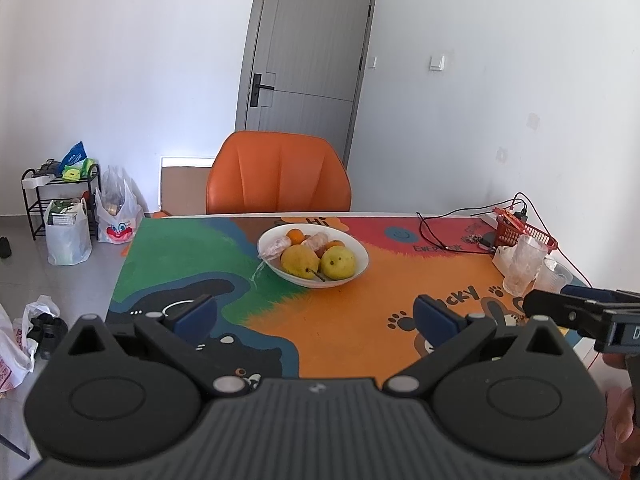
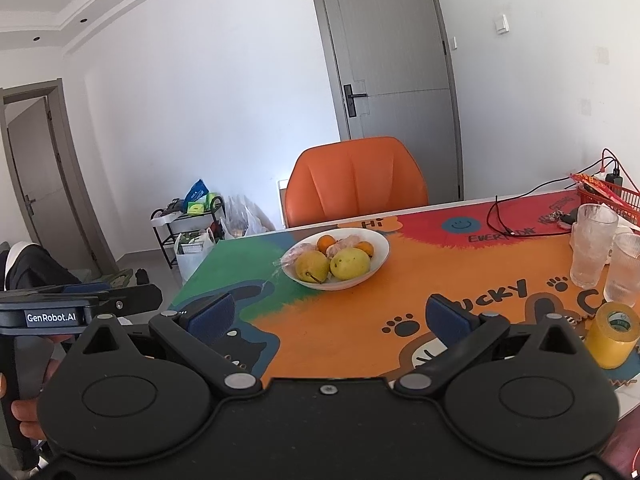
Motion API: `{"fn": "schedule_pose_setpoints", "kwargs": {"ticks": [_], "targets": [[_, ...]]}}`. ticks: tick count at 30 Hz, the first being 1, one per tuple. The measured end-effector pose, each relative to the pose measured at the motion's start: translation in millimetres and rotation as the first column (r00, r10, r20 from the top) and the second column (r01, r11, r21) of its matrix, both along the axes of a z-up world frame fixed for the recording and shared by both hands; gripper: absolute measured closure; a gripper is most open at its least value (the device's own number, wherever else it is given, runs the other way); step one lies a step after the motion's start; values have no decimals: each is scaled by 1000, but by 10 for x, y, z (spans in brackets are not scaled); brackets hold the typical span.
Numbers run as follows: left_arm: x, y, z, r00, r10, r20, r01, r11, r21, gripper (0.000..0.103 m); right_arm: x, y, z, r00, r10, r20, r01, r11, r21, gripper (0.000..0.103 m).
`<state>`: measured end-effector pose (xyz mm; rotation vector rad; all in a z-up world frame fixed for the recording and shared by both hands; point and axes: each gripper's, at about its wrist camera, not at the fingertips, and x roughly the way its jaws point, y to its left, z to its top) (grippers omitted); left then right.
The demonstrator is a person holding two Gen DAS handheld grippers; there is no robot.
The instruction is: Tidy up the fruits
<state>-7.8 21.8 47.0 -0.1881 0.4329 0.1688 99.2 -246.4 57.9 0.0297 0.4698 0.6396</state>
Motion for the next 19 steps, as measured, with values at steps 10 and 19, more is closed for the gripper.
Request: {"fn": "schedule_pose_setpoints", "kwargs": {"ticks": [10,19], "targets": [[19,-26,-32,1000,-10,-2,10,1000,5,0,-12,10,3,1000,14,0,-14,1000,7,0],[4,-74,-29,1000,-25,2,25,1000,11,0,-15,7,-1,1000,13,-2,-13,1000,9,0]]}}
